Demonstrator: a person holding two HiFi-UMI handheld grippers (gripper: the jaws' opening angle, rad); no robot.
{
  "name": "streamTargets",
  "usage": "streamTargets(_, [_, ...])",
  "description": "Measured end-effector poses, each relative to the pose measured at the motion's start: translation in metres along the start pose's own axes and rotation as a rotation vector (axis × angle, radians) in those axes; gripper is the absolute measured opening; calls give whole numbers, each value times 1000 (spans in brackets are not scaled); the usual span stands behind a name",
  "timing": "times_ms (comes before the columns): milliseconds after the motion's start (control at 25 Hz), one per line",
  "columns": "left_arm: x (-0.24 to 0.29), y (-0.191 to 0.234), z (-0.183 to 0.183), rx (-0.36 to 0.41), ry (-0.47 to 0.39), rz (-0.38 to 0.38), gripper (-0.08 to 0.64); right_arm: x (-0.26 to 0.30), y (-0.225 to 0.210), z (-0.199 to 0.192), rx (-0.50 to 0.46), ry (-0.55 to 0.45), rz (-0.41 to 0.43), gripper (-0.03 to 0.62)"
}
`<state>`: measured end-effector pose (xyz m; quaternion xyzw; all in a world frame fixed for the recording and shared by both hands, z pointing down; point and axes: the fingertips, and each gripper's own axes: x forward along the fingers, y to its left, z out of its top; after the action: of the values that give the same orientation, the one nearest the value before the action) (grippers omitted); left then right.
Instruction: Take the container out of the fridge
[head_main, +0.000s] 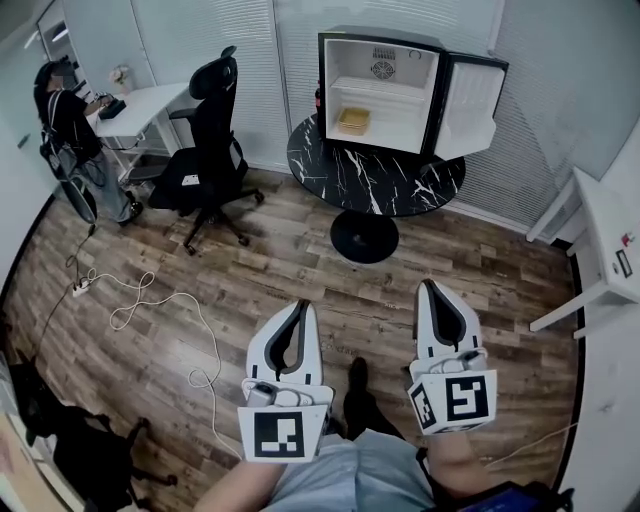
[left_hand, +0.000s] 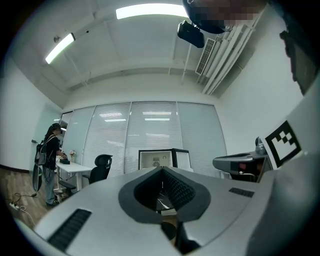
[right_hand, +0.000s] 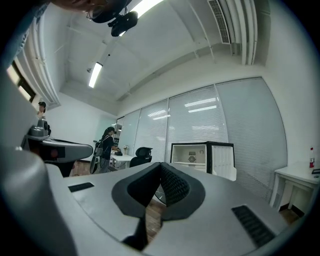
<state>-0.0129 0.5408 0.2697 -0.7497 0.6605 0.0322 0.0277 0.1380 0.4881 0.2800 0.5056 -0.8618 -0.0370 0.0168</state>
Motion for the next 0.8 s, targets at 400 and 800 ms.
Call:
streamTargets(400, [102,9,-22,35,49,-24,14,93,-52,-24,74,11,4,14])
streamTargets(800, [228,11,-30,76,73,-19,14,196,-119,-38,139,24,41,14])
